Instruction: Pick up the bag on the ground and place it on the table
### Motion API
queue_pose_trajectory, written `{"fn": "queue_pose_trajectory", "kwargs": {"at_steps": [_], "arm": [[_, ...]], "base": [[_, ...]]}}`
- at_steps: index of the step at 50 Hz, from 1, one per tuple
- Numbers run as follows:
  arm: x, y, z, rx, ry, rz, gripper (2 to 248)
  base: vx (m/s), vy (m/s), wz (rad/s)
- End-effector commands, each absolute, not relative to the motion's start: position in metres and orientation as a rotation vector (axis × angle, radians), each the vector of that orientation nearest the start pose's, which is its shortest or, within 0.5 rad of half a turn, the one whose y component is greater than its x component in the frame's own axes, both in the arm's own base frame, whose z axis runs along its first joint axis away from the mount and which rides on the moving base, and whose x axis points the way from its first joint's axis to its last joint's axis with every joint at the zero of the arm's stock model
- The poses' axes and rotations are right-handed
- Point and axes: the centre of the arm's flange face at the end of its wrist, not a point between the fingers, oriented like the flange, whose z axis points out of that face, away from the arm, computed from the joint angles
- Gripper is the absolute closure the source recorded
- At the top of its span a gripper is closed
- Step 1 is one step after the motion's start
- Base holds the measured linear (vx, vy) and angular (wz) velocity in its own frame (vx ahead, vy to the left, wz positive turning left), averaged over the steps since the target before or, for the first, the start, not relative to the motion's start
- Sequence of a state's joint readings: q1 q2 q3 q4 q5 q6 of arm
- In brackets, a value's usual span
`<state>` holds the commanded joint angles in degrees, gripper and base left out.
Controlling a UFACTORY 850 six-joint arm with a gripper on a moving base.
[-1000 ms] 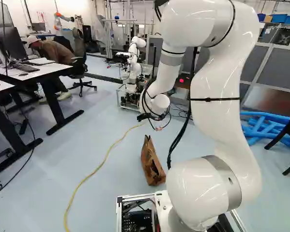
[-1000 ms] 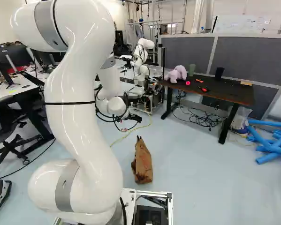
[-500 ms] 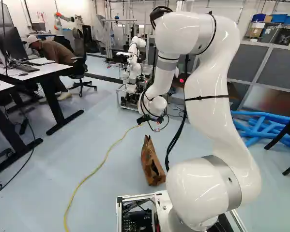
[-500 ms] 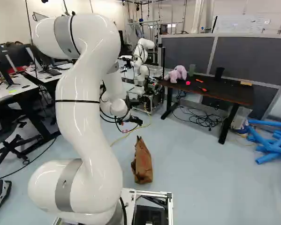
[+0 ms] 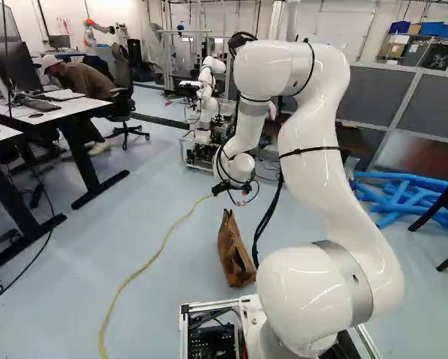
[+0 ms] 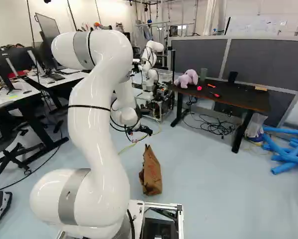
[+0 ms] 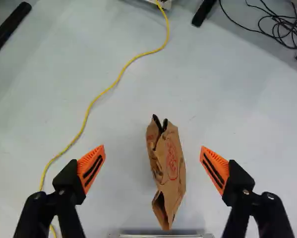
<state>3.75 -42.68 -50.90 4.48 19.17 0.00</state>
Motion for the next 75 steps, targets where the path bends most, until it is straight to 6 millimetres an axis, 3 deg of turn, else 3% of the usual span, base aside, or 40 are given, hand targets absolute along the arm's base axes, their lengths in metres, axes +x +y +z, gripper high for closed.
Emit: {"fn": "queue_pose_trajectory", "kwargs": {"at_steps": [75], "arm": [[0.537,0.023,0.052,-3.130,0.053,-0.205,3]], "base": [[0.000,0.000,0.000]]}}
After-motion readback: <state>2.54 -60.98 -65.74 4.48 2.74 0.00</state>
